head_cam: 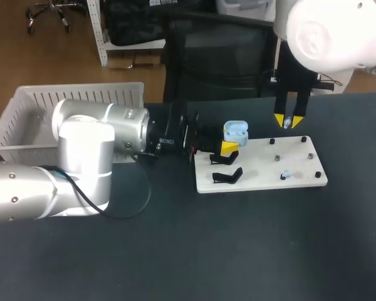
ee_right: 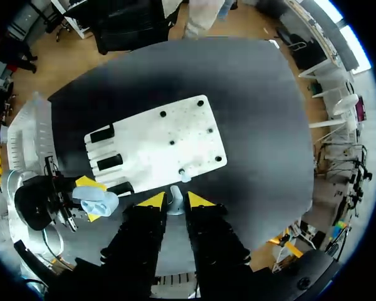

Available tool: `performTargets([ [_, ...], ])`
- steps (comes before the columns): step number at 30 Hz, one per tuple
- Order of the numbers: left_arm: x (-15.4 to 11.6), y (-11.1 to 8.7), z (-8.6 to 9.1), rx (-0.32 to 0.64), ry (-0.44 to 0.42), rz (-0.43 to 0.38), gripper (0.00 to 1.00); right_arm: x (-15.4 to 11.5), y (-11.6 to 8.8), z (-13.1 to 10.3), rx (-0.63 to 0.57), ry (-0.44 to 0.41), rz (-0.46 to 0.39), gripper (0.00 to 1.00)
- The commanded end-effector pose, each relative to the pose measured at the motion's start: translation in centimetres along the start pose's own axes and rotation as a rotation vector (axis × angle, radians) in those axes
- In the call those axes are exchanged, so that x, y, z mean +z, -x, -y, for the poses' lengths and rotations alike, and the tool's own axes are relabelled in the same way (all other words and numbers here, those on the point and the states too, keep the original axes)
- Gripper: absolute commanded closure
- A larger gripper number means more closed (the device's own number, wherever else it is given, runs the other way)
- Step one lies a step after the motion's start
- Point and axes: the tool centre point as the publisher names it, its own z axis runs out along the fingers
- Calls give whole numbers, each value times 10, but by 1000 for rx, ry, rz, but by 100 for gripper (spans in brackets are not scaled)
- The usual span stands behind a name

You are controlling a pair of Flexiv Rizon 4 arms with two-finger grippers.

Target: Pick up each earbud case from the left stands, insert the matching earbuds, close the lid, and place the case in the box.

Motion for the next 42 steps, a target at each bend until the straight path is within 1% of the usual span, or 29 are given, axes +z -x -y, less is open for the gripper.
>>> performTargets([
  [1, 4, -3, 1, 7, 18, 2, 100, -1, -1, -2, 0, 1, -7, 100],
  [20, 5, -2, -1, 5, 25, -5, 100, 0, -3, -1, 1, 9, -12, 100],
  [21, 5, -2, -1, 5, 25, -5, 100, -1, -5, -4, 4, 25, -18, 100],
  [23, 5, -2, -1, 5, 25, -5, 100, -6, -9, -13, 25, 46, 2, 100],
  [24, 5, -2, -1, 5, 25, -5, 100, -7, -10, -16, 44, 32, 22, 100],
  [25, 5, -2, -1, 5, 25, -5, 100, -10, -11, -21, 84, 34, 52, 100],
  [26, 5, -2, -1, 5, 25, -5, 100, -12, -13, -23, 114, 47, 58, 100],
  [27, 5, -2, -1, 5, 25, -5, 100, -13, -14, -26, 153, 39, 42, 100],
  [28, 5, -2, -1, 5, 25, -5, 100, -14, -15, -27, 173, 31, 44, 100],
  [32, 5, -2, -1, 5, 25, -5, 100, -17, -22, -35, 264, 50, -2, 100],
  [34, 5, -2, -1, 5, 25, -5, 100, -18, -24, -38, 284, 49, -10, 100],
  [37, 5, -2, -1, 5, 25, -5, 100, -17, -24, -45, 323, 52, -47, 100],
  [42, 5, -2, -1, 5, 25, -5, 100, -11, -24, -57, 329, 34, -80, 100],
])
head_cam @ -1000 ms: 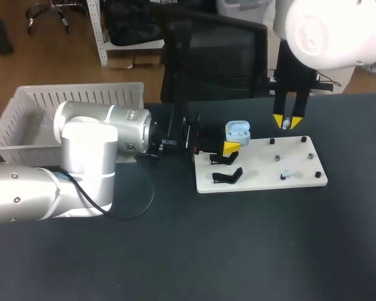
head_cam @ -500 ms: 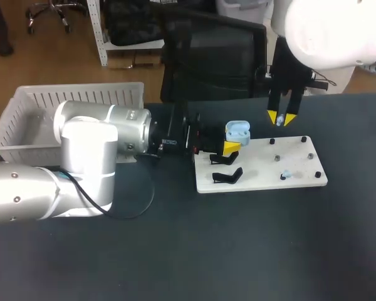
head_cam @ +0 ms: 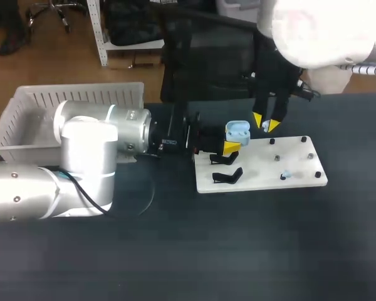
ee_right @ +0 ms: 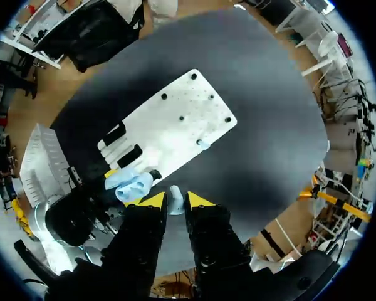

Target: Pick up each earbud case from the left stands, insert the matching earbuds, close the lid, and place the case in the box.

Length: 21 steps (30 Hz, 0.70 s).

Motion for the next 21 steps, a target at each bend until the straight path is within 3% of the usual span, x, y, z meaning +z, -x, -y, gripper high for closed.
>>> performTargets([
  [1, 0, 0, 2, 4, 7, 2, 100, 5, 1, -18, -18, -37, -16, 100],
  [14, 0, 0, 2, 4, 7, 2, 100, 5, 1, -18, -18, -37, -16, 100],
  [21, 0, 0, 2, 4, 7, 2, 100, 3, -7, -31, 15, -59, 5, 100],
])
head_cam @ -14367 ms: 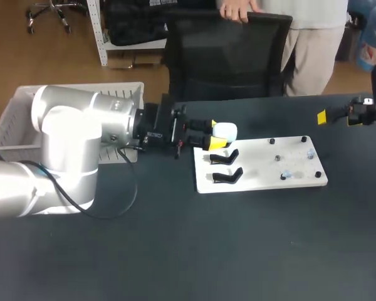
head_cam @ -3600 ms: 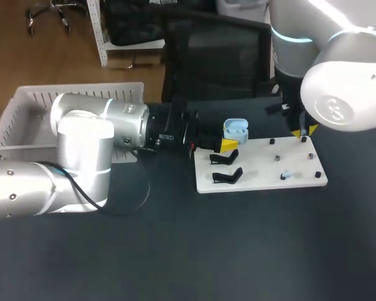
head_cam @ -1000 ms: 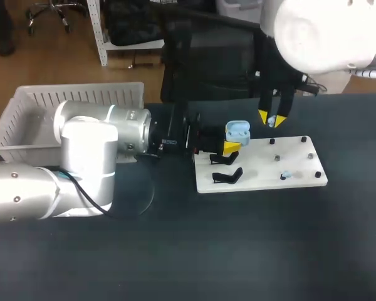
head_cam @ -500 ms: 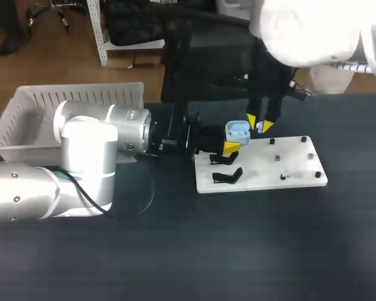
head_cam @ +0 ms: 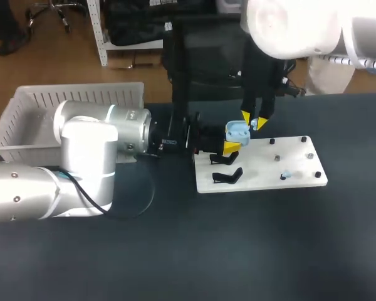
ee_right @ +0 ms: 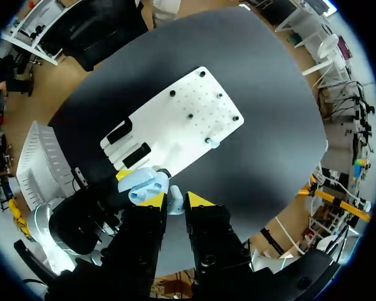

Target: Pick up each earbud case from the left stands, insert the matching earbuds, close the lid, and place the case in the box.

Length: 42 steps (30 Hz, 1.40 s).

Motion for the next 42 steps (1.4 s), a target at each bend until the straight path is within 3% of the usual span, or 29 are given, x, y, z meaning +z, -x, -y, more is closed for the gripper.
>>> performTargets([
  [1, 0, 0, 2, 4, 7, 3, 100, -2, -6, -9, 19, -26, 15, 100],
  [42, 0, 0, 2, 4, 7, 3, 100, 12, -5, -22, 70, -90, -45, 100],
])
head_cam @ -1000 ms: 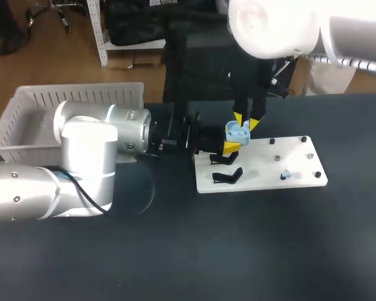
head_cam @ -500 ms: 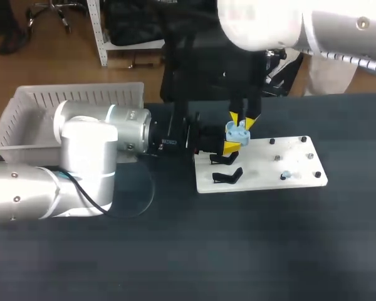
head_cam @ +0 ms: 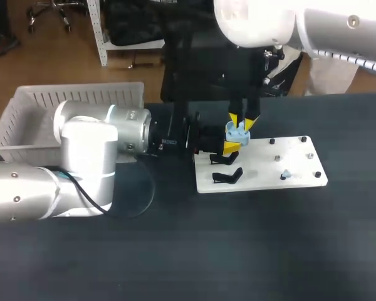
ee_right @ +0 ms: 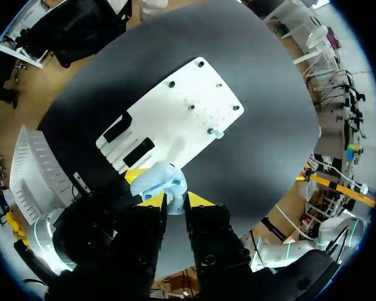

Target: Pick up each earbud case from the left stands, insert the matching earbuds, close the lid, and place the case in the box.

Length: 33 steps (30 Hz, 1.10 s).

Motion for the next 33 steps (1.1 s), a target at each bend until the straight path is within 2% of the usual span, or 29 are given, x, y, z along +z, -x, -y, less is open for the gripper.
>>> performTargets([
  [1, 0, 0, 2, 4, 7, 3, 100, 0, 1, -1, 3, -6, -4, 100],
  [33, 0, 0, 2, 4, 7, 3, 100, 13, 7, -4, 13, -42, -14, 100],
])
